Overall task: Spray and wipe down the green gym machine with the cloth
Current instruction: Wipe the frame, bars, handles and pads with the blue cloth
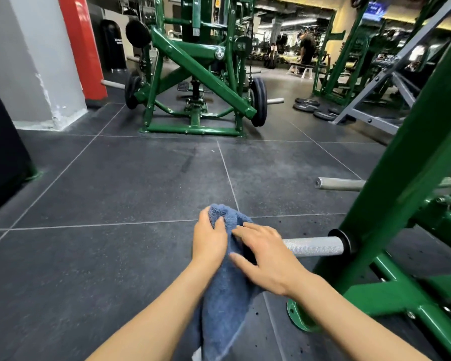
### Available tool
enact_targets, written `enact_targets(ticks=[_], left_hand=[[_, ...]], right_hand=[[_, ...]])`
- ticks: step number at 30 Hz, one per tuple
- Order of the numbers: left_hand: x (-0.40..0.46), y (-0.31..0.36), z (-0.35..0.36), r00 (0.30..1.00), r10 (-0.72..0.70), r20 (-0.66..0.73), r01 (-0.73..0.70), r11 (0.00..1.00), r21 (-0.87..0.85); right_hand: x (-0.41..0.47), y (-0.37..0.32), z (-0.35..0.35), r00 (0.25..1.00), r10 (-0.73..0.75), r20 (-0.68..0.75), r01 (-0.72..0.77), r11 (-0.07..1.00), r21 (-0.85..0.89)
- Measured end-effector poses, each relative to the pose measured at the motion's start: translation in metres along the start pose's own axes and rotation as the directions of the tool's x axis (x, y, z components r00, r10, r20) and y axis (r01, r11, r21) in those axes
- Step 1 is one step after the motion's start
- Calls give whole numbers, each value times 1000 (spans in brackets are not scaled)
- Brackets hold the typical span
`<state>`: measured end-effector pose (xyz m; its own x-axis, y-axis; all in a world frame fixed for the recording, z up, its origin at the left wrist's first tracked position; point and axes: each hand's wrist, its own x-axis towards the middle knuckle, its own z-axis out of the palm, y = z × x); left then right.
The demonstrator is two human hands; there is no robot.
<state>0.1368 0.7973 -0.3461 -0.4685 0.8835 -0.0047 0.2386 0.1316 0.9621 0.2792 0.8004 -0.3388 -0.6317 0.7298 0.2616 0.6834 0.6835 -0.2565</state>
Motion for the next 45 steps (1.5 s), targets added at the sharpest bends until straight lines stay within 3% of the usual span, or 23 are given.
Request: enact_targets(ticks=[2,4,7,13,15,18,22,24,28,32,37,39,41,43,45], left_hand=[[1,1,4,988,152,-31,-140,959,247],[-8,0,22,956,277,97,-293,872,392],[-30,-5,51,918,238,317,-379,759,530],[-26,-10,75,948,210,241,-319,649,691],[-22,-10,80,965,191,182,-264,681,684],[-7,-11,80,979,7,201,-130,785,606],[-7,-25,67,939,-210,272,129,949,288],[-34,-32,65,954,-196,226,124,947,297],[-70,-20,81,995,-43,92,-7,875,484],[-53,-16,94,996,-85,5,70,852,519],[-9,-14,78,978,-129,166,35,877,478],[2,1,72,979,-33,203,-89,822,562],[4,22,74,954,205,219,-300,664,685],[-6,43,91,861,364,356,-498,461,735],[-20,42,110,770,386,508,-623,284,729]], right_hand=[[-2,21,-6,988,81,-129,-92,993,-80],[-1,44,-11,947,311,-83,-322,914,-245],[-6,74,-4,863,505,-11,-464,784,-412],[-15,91,24,913,377,-154,-406,820,-404],[-15,95,28,914,339,-225,-403,826,-394],[-15,95,29,912,333,-238,-406,814,-415],[-14,91,27,909,347,-232,-415,807,-420],[-15,92,28,904,338,-261,-422,803,-421],[-13,91,30,894,326,-307,-434,797,-419],[-13,91,32,882,296,-366,-434,812,-390],[-14,88,29,889,355,-290,-440,835,-329],[-18,93,26,900,367,-236,-422,868,-261],[-21,102,24,914,357,-191,-380,919,-101],[-29,109,16,892,421,-161,-389,900,199],[-42,110,10,836,504,-215,-390,823,414]])
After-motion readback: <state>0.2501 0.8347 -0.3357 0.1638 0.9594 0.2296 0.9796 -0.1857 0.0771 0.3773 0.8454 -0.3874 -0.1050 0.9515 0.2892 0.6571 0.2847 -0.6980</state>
